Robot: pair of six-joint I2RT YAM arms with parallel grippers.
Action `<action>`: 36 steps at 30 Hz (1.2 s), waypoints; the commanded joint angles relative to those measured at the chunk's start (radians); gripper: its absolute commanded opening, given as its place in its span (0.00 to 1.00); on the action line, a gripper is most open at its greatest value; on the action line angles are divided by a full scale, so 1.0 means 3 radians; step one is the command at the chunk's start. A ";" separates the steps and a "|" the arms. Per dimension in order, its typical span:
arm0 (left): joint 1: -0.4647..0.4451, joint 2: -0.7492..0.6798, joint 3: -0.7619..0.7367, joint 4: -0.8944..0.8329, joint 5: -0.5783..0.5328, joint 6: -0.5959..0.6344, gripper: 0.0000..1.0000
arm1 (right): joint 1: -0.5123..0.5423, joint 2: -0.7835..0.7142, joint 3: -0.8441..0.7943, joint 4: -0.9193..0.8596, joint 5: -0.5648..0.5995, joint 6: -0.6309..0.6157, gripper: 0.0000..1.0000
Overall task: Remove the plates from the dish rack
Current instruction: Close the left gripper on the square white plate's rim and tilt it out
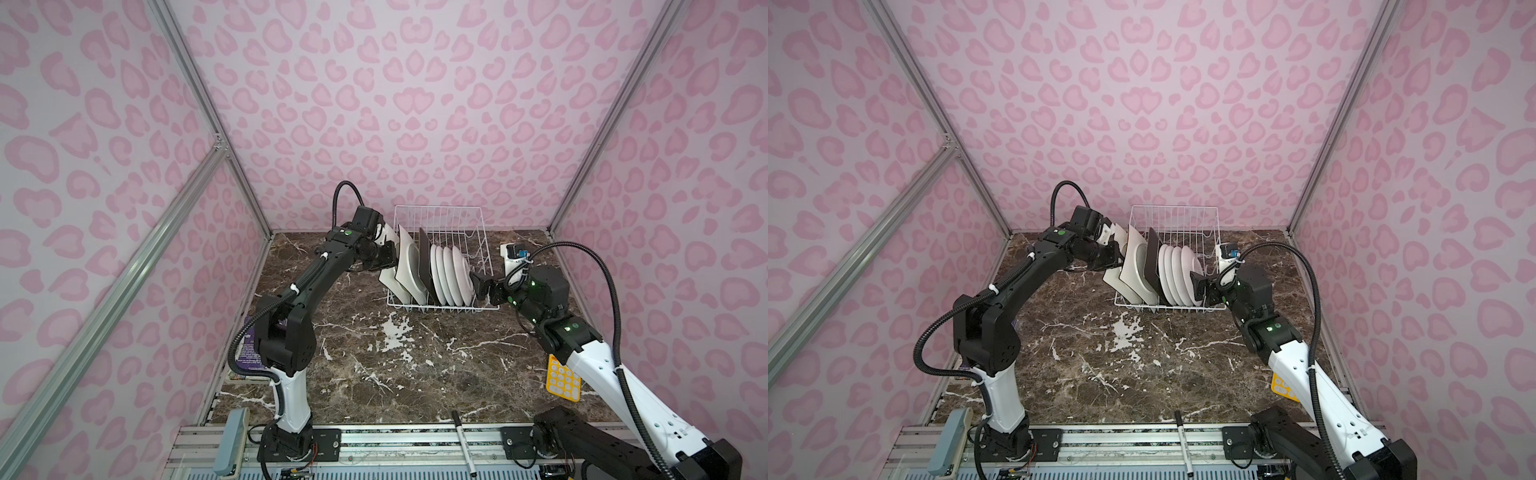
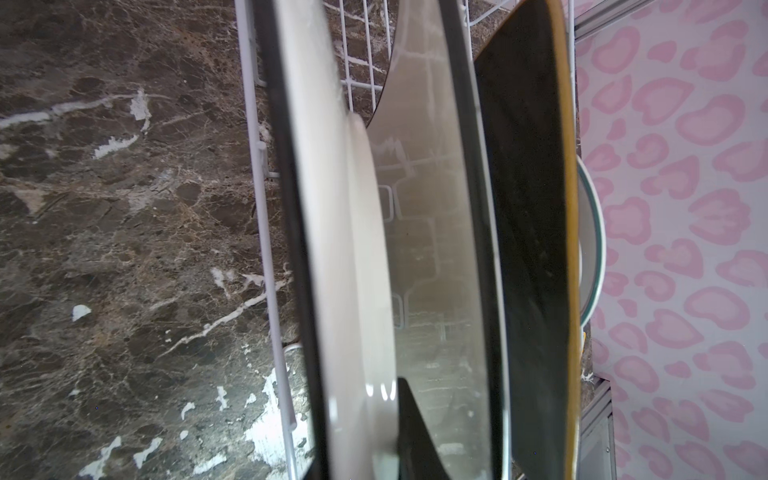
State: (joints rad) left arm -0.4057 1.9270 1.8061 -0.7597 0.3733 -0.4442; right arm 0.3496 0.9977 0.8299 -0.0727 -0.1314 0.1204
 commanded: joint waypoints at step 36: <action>0.0000 -0.0744 0.0106 -0.0029 -0.0068 -0.0018 0.04 | 0.0003 0.0054 -0.0050 0.0191 -0.0037 0.0128 1.00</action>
State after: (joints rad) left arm -0.4049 1.7348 1.8198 -0.8394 0.3367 -0.4652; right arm 0.3496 1.0084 0.8207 -0.0475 -0.1318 0.1471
